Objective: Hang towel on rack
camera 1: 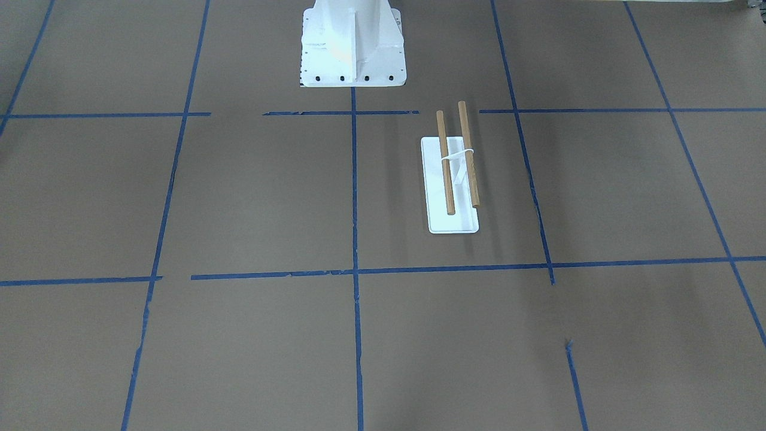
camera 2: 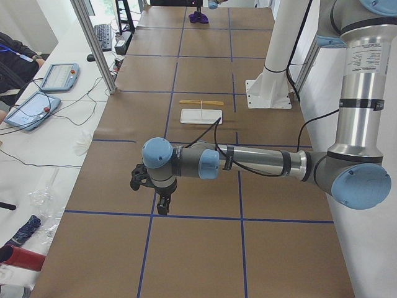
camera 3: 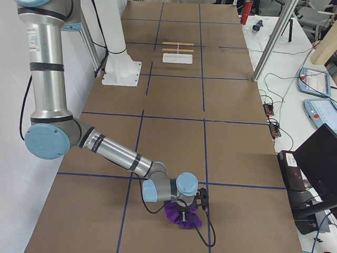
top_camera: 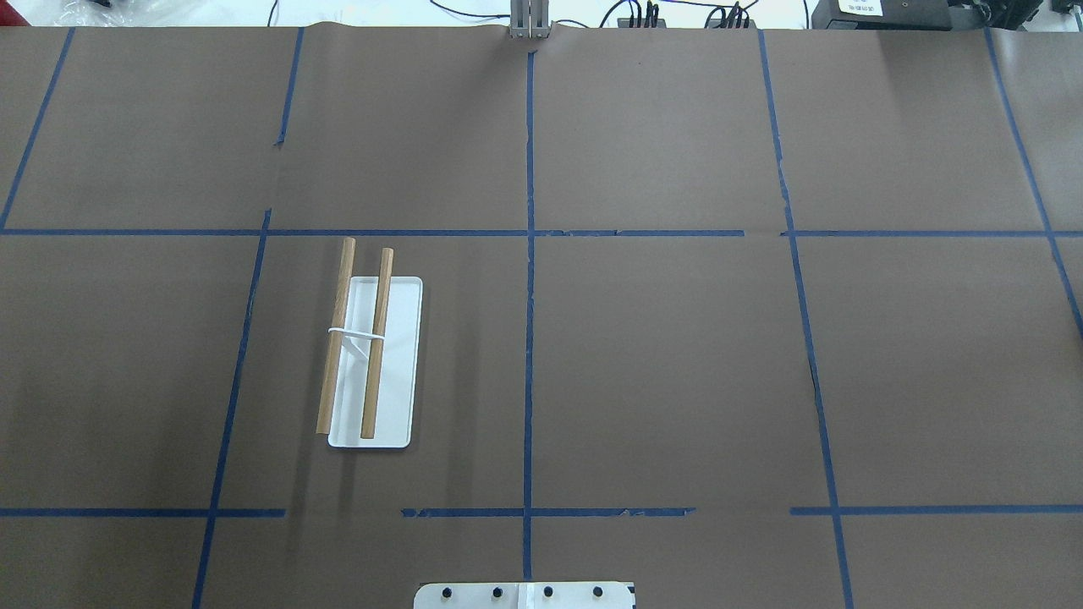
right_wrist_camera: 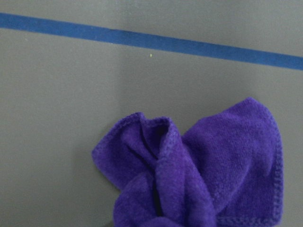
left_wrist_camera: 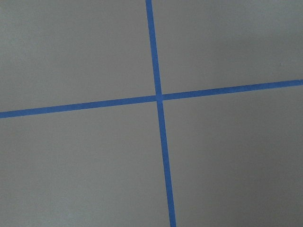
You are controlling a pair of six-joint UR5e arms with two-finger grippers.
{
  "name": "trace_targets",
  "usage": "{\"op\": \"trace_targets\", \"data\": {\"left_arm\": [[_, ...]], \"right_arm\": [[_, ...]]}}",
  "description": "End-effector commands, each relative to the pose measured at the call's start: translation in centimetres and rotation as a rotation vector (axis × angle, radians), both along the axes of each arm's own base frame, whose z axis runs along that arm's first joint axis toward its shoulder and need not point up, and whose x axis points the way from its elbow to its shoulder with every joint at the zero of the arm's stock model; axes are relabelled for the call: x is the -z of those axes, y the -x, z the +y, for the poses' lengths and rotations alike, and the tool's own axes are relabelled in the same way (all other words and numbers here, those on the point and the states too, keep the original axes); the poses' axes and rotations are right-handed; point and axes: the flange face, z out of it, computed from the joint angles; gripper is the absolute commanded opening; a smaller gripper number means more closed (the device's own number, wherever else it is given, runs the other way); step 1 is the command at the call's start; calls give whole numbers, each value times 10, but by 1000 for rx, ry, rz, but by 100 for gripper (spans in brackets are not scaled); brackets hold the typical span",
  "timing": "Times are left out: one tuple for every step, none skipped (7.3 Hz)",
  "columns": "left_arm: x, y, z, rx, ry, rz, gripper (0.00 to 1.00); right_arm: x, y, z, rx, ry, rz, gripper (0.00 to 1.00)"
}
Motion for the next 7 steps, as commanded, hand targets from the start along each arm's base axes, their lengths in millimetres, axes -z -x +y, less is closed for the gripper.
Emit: {"op": "trace_targets", "data": {"left_arm": [[9, 0, 0, 1, -16, 0, 100], [10, 0, 0, 1, -19, 0, 100], [14, 0, -1, 0, -27, 0, 100], [20, 1, -1, 2, -41, -3, 100], [26, 0, -3, 1, -52, -3, 100], [45, 0, -9, 1, -93, -4, 100], [66, -1, -18, -3, -144, -3, 100]], "right_arm": [[35, 1, -12, 4, -73, -32, 0], [60, -20, -22, -40, -114, -71, 0], [103, -44, -33, -86, -195, -107, 0], [152, -58, -43, -109, -296, -96, 0], [215, -58, -57, -117, -420, -53, 0], [263, -36, -68, -99, -518, 36, 0], [305, 3, -86, -55, -584, 60, 0]]}}
